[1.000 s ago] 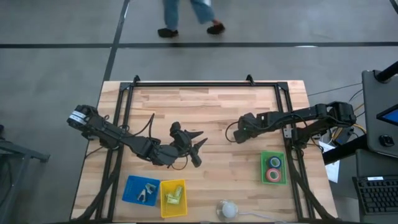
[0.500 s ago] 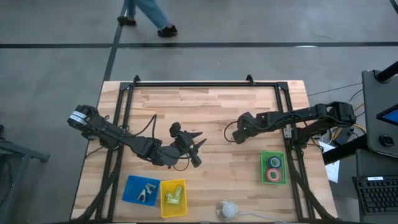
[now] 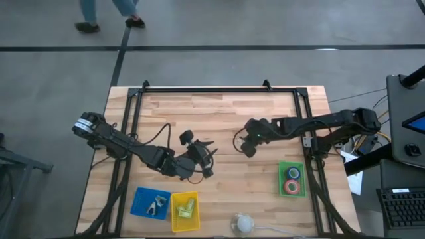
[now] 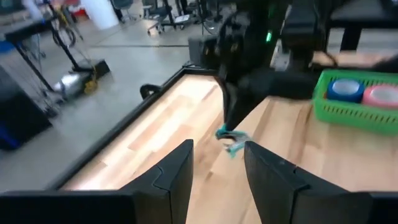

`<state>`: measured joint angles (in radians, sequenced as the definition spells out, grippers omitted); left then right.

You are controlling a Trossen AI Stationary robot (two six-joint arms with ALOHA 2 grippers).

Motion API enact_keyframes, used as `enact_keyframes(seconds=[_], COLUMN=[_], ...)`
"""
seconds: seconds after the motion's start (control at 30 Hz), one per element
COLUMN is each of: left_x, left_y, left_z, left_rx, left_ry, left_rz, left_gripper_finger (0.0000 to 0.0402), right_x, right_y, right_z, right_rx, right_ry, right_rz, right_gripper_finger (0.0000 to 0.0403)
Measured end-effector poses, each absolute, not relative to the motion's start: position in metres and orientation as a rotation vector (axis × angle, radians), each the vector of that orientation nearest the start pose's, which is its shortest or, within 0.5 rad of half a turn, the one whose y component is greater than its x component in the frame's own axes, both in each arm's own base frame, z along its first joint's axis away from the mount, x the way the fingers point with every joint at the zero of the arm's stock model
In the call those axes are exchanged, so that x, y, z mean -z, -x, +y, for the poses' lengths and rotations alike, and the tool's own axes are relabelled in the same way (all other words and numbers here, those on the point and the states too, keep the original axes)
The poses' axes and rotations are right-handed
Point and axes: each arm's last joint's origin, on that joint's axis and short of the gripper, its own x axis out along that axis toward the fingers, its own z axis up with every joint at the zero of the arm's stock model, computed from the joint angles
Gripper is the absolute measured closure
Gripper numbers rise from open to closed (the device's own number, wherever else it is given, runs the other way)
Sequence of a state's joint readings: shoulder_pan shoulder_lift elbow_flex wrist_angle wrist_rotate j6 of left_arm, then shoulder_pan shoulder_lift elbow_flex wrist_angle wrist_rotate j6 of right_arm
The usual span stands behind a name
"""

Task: Pick and place Stapler, Stapler remover, tape
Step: Put the blue staple remover into the blue basket

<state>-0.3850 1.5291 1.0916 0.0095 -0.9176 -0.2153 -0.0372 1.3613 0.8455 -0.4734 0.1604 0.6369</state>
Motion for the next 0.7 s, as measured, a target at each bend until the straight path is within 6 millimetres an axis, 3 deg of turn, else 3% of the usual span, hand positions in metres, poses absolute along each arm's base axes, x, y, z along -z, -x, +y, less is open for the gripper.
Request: enact_keyframes(seconds=[0.13, 0.3, 0.5, 0.7], left_x=[-0.278, -0.268, -0.267, -0.269], left_y=[-0.318, -0.318, -0.318, -0.319], left_z=[-0.105, -0.108, -0.107, -0.108], left_rx=[-0.5, -0.296, -0.287, -0.286], left_ry=[-0.181, -0.206, -0.22, -0.22], left_rz=[0.339, 0.402, 0.406, 0.392], left_gripper_finger=[0.0255, 0.0255, 0.0255, 0.0255], right_x=[-0.232, -0.257, -0.281, -0.293], right_y=[-0.27, -0.278, -0.282, -0.282], right_z=[-0.001, 0.019, 0.042, 0.061], right_rx=[0.384, 0.275, 0.243, 0.201], right_ry=[-0.363, -0.131, 0.042, 0.113], right_rz=[0.858, 0.8, 0.72, 0.664], right_gripper_finger=[0.0394, 0.0394, 0.0394, 0.0394])
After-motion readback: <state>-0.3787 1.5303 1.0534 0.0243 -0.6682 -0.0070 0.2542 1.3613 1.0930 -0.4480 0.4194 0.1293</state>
